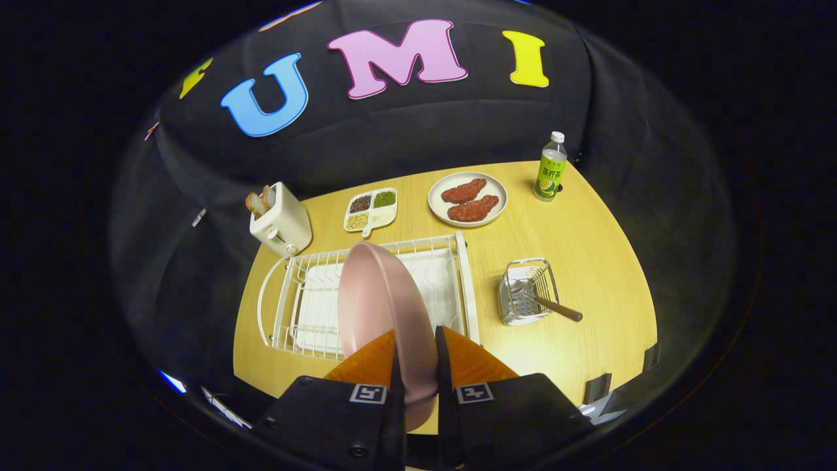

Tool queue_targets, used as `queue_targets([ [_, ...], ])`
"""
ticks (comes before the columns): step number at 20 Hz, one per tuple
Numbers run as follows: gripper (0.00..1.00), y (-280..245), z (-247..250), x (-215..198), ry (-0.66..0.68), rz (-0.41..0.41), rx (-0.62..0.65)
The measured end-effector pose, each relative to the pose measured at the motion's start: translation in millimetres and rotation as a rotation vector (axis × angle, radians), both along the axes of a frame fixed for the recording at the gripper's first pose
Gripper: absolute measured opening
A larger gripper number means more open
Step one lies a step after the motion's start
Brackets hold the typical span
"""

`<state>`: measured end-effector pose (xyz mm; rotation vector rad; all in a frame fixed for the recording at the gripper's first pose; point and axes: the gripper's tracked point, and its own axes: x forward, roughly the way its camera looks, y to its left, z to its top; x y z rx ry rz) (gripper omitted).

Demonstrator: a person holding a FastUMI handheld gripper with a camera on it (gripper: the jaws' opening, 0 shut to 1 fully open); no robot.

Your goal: Take the plate from the dish rack, then take the spoon from the basket and place it into the plate.

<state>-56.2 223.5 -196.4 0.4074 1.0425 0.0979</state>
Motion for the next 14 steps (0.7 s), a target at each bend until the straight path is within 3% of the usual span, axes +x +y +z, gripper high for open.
queue_targets([
  [7, 0.24, 24.8, -51.4, -103.4, 0.159, 0.031, 0.122],
  [14, 0.24, 33.8, -110.0, -122.4, 0.244, 0.002, 0.152],
])
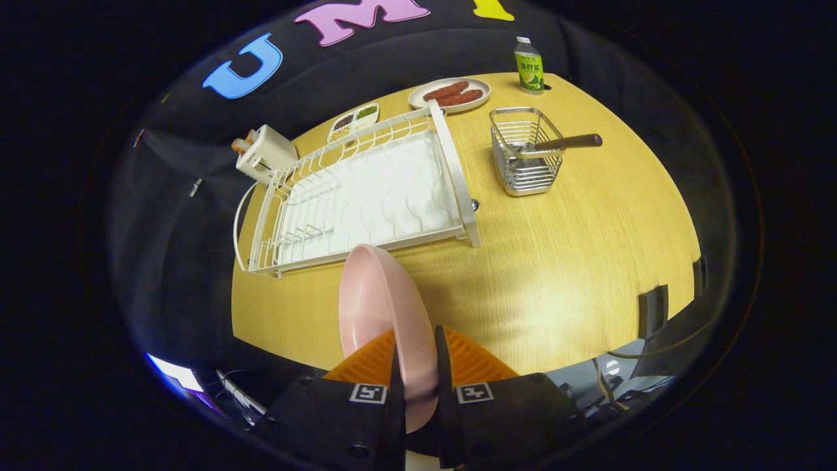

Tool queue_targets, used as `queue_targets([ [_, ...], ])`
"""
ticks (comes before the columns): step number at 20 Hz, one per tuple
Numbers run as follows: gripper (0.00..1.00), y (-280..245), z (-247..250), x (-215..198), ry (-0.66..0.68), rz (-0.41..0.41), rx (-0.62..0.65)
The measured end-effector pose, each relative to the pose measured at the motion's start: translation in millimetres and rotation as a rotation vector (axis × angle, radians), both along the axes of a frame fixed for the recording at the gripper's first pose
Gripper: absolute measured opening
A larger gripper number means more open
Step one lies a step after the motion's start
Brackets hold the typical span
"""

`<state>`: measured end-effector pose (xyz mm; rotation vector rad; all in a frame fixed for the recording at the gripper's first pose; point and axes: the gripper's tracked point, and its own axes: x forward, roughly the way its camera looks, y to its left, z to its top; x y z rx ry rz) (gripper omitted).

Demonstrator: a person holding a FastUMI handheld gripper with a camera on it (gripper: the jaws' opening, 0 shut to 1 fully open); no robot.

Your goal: Take the plate from the dish rack, then take the spoon from the basket and place it into the plate.

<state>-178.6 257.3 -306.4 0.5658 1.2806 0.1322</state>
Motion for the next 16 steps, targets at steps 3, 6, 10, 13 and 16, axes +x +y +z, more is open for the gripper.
queue_targets([
  [3, 0.24, 4.4, -19.0, 1.5, 0.004, 0.016, 0.008],
  [6, 0.24, 12.7, -30.5, 2.0, 0.015, -0.004, 0.073],
  [10, 0.26, 1.9, -45.1, 2.6, 0.034, -0.061, 0.079],
  [13, 0.33, -14.8, -54.9, 6.2, 0.022, -0.089, 0.042],
  [16, 0.36, -25.9, -53.3, 16.1, -0.013, -0.117, 0.035],
])
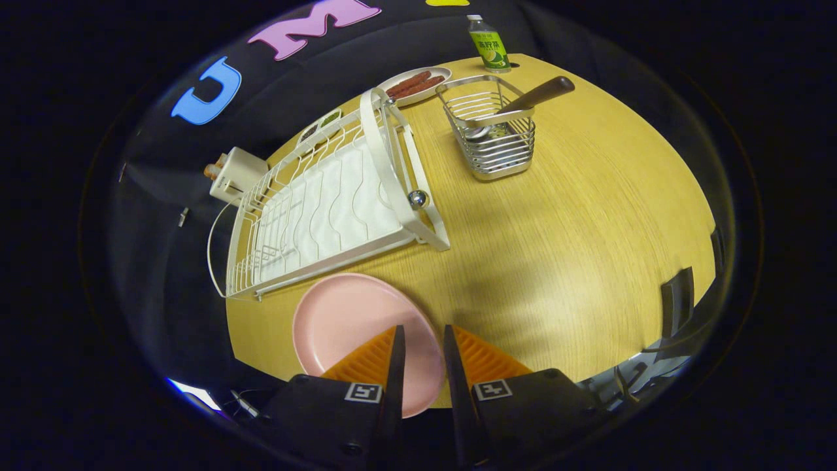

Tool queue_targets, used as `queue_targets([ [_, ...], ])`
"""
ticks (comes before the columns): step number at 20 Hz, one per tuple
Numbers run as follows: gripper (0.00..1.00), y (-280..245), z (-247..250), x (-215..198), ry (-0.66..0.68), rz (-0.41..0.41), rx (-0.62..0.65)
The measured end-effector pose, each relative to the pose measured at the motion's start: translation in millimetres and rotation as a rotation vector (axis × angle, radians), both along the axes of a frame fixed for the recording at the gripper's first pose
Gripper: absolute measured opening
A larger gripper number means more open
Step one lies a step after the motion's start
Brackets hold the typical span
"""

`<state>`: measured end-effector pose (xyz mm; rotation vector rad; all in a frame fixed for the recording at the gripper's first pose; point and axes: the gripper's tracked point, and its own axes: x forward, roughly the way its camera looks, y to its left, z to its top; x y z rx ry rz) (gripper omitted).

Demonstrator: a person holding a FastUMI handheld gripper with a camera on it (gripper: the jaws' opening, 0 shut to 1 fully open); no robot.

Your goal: Take the plate from the dish rack, then take the spoon from the basket and place it into the plate.

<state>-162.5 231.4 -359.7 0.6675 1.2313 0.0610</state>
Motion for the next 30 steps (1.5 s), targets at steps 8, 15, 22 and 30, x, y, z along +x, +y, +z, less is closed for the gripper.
queue_targets([
  [8, 0.8, -67.3, 39.7, 45.5, -0.324, -0.016, -0.207],
  [15, 0.79, -157.7, 56.4, 98.8, -0.507, 0.008, -0.463],
  [22, 0.63, -162.8, 24.7, 141.7, -0.505, 0.078, -0.416],
  [30, 0.23, -143.2, 4.4, 146.2, -0.502, 0.186, -0.411],
])
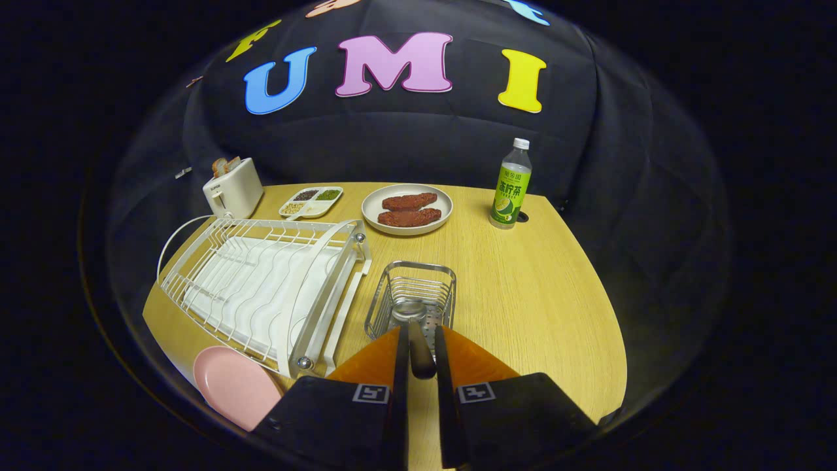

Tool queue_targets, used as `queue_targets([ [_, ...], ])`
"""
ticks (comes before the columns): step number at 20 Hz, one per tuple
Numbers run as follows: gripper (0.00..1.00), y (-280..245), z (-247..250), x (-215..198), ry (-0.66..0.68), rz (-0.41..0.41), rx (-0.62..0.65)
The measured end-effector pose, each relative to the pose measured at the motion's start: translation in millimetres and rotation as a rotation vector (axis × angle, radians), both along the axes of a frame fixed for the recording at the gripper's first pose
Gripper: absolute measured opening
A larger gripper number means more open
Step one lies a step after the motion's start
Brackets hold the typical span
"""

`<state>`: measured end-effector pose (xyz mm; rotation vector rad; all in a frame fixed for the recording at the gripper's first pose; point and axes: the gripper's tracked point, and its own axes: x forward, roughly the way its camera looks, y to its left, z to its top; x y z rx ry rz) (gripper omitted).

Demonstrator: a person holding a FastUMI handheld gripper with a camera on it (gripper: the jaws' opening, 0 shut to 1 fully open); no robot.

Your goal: Take the plate from the dish rack, then take the spoon from the basket and place it into the plate.

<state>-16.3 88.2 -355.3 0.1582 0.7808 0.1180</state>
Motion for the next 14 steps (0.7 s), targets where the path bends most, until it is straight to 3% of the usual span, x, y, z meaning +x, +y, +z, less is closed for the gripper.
queue_targets([
  [5, 0.1, 3.0, 4.6, -0.5, 0.003, 0.0, 0.039],
  [14, 0.1, -11.5, 76.2, 1.0, -0.109, -0.01, 0.015],
])
